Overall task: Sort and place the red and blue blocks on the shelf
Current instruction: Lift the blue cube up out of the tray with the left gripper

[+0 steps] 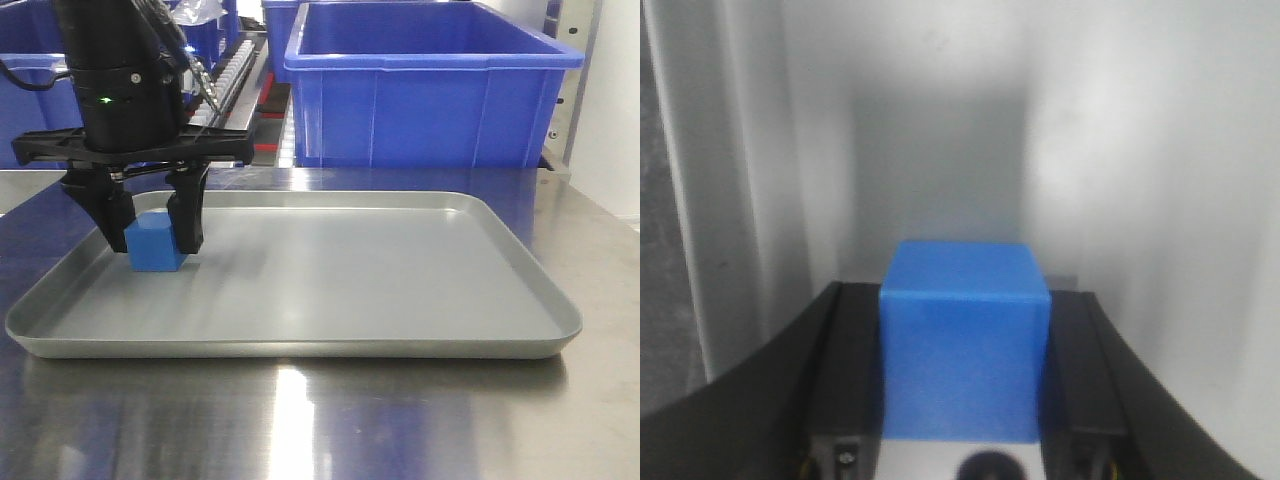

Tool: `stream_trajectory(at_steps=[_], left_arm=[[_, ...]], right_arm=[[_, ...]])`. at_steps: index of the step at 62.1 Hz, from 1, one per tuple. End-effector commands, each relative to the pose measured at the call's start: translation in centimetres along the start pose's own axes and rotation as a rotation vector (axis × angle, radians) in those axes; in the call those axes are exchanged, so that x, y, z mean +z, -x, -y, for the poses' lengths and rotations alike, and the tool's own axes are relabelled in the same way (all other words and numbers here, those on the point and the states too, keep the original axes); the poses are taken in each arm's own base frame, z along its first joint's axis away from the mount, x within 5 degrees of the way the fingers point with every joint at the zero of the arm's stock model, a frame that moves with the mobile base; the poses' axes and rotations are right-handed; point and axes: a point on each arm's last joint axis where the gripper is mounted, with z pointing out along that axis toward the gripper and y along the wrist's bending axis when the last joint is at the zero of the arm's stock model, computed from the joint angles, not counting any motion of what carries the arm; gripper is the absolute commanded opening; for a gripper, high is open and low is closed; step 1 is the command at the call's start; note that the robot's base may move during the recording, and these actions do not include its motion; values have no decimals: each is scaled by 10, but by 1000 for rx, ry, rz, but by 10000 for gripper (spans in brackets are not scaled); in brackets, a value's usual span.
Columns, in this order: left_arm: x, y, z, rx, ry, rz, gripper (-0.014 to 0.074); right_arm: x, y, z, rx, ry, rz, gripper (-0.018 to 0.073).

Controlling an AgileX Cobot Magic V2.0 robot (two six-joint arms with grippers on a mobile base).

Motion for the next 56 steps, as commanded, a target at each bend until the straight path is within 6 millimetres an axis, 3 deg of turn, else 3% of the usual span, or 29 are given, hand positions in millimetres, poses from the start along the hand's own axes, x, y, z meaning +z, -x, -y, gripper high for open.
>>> stream_trajectory(at_steps=[1, 12, 23, 36, 56], left_arm=[[-26, 3, -1, -11, -27, 64, 125], [-40, 1, -2, -11, -44, 95, 125], [-76, -6, -7, -7, -91, 177, 125], [-104, -29, -18, 64, -254, 291, 125], [-116, -73, -69, 41, -335, 675, 125]], right_arm=[[-2, 17, 0, -13, -5, 111, 52], [-2, 17, 0, -13, -5, 111, 52], [-2, 17, 0, -13, -5, 111, 52], [-2, 17, 0, -13, -5, 111, 52], [-2, 17, 0, -13, -5, 111, 52]])
